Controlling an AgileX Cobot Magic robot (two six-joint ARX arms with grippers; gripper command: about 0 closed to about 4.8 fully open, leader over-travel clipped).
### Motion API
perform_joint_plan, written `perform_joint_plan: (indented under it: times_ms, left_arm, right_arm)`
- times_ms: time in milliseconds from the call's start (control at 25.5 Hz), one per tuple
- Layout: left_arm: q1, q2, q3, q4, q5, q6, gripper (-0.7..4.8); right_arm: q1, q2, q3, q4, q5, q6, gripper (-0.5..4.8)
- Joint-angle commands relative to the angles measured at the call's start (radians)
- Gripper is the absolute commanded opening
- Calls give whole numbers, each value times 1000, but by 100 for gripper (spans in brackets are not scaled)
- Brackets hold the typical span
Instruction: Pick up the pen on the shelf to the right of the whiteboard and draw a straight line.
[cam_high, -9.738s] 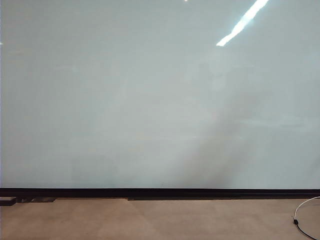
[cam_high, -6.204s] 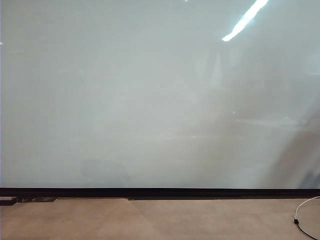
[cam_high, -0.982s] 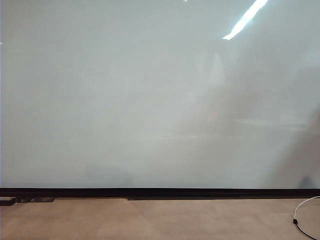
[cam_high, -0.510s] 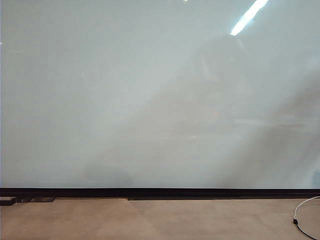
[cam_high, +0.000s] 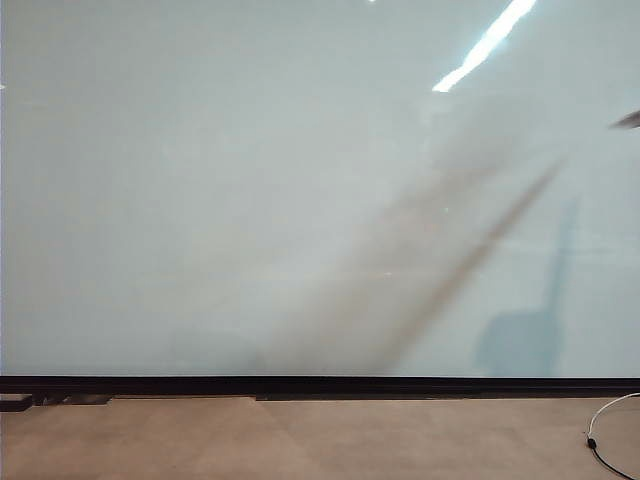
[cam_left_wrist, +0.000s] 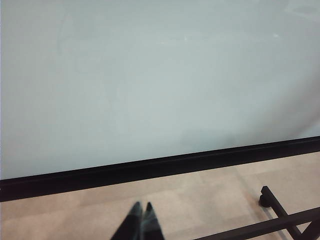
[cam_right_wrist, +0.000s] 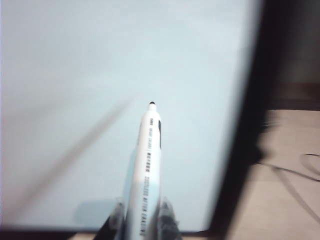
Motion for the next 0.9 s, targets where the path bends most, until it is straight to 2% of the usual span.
perform_joint_plan:
  times_ms: [39, 118, 275, 471, 550, 628, 746, 903]
  left_arm:
    - [-1, 0, 3, 12, 5, -7, -5]
    - [-1, 0, 4, 12, 5, -6, -5]
    - [-1, 0, 4, 12, 4, -6, -5]
    - [-1, 0, 4, 12, 4, -6, -5]
    - [-1, 0, 4, 12, 4, -6, -5]
    - [-1, 0, 4, 12, 4, -6, -5]
    - [-1, 0, 4, 11, 4, -6, -5]
    - [-1, 0, 4, 11, 4, -6, -5]
  right_arm:
    - [175, 55, 3, 26, 163, 0, -7]
    - [342, 192, 3, 140, 211, 1, -7]
    - [438, 376, 4, 351, 221, 51, -7]
    - [510, 576, 48, 485, 214, 76, -7]
    - [549, 692, 94, 577, 121, 76, -7]
    - [563, 766, 134, 624, 106, 80, -7]
    - [563, 847, 206, 609, 47, 82, -7]
    - [563, 893, 247, 612, 29, 82, -7]
